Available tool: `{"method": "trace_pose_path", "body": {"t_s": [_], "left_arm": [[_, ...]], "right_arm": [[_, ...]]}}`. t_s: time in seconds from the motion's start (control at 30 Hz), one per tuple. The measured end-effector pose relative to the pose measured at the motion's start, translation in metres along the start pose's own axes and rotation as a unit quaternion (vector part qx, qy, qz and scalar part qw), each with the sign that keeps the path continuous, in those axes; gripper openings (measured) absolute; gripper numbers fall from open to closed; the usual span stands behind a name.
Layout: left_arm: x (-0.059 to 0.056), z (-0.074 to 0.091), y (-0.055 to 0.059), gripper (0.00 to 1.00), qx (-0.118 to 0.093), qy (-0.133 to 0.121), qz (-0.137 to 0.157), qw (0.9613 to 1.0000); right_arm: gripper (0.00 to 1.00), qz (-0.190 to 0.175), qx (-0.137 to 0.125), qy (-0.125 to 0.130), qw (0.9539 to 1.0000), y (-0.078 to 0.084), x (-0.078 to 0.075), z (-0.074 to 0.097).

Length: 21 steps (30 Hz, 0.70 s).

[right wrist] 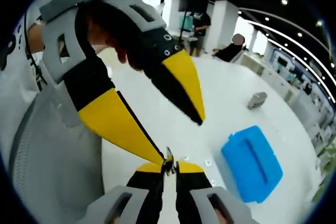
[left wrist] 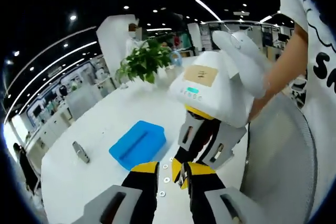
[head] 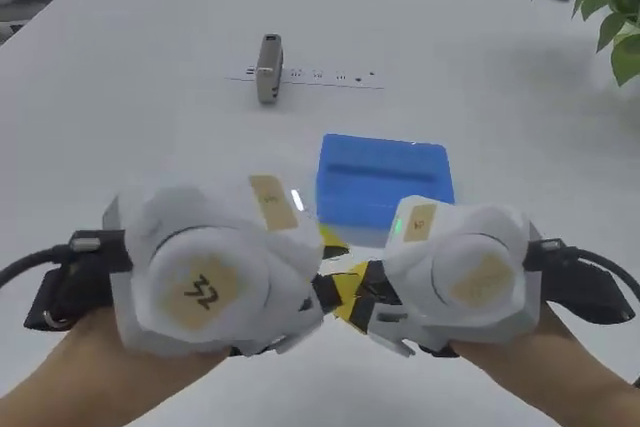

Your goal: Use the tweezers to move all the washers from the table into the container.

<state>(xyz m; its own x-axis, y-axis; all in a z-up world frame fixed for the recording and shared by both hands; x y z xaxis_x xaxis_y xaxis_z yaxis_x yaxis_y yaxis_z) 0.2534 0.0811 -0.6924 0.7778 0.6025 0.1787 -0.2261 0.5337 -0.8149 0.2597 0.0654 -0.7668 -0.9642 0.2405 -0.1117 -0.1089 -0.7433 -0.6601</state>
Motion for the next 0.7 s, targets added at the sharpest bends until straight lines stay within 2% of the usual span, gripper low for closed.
{"method": "trace_pose_path", "body": {"t_s": [0.07, 0.1, 0.13, 0.2, 0.23, 0.3, 0.33, 0.37, 0.43, 0.53, 0.57, 0.63, 0.7], "left_arm": [[0.008, 0.008, 0.003, 0.32, -0.023, -0.025, 0.050, 0.9982], [0.012, 0.011, 0.005, 0.35, -0.029, -0.038, 0.065, 0.9967], [0.017, 0.016, 0.012, 0.42, -0.033, -0.060, 0.088, 0.9938], [0.022, 0.021, 0.025, 0.57, -0.024, -0.082, 0.113, 0.9900], [0.026, 0.026, 0.035, 0.67, -0.017, -0.102, 0.125, 0.9867], [0.030, 0.034, 0.050, 0.76, -0.003, -0.130, 0.136, 0.9821], [0.031, 0.037, 0.056, 0.78, 0.002, -0.141, 0.136, 0.9806], [0.032, 0.041, 0.064, 0.79, 0.007, -0.157, 0.146, 0.9767], [0.032, 0.046, 0.073, 0.83, 0.007, -0.172, 0.164, 0.9714], [0.034, 0.056, 0.091, 0.87, 0.024, -0.208, 0.182, 0.9608], [0.034, 0.058, 0.095, 0.87, 0.027, -0.214, 0.186, 0.9586], [0.033, 0.062, 0.105, 0.88, 0.039, -0.230, 0.209, 0.9497], [0.032, 0.064, 0.112, 0.88, 0.045, -0.240, 0.225, 0.9435]], "right_arm": [[0.04, -0.008, -0.002, 0.000, 1.0000, 0.000, -0.004, -0.001], [0.04, -0.011, -0.003, 0.000, 0.9999, 0.000, -0.006, -0.001], [0.04, -0.016, -0.003, 0.000, 0.9999, 0.000, -0.008, -0.003], [0.04, -0.021, -0.001, 0.002, 0.9998, -0.001, -0.011, -0.005], [0.04, -0.024, 0.000, 0.003, 0.9997, -0.001, -0.013, -0.005], [0.04, -0.029, -0.001, 0.003, 0.9996, -0.003, -0.016, -0.008], [0.04, -0.031, -0.002, 0.003, 0.9995, -0.004, -0.018, -0.009], [0.04, -0.033, -0.003, 0.005, 0.9994, -0.006, -0.021, -0.010], [0.04, -0.040, -0.006, 0.007, 0.9992, -0.008, -0.026, -0.013], [0.04, -0.060, -0.014, 0.011, 0.9980, -0.014, -0.035, -0.018], [0.04, -0.067, -0.017, 0.012, 0.9976, -0.015, -0.038, -0.019], [0.04, -0.080, -0.020, 0.011, 0.9965, -0.017, -0.042, -0.022], [0.04, -0.088, -0.023, 0.014, 0.9958, -0.018, -0.048, -0.024]]}}
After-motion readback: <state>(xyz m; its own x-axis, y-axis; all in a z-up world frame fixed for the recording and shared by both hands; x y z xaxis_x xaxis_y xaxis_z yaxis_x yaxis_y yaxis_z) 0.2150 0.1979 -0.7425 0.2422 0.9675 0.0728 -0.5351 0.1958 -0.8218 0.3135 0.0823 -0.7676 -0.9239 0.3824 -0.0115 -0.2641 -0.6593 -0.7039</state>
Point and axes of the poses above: the centre of the closed fingertips' face, and the gripper's own axes: z roughly backward along the fingers, x roughly to its left, y roughly out of its underside, the point moved 2 cm from there along z, roughly backward along the fingers, and after that the axes turned 4 degrees about x, right-handed, at the moved point
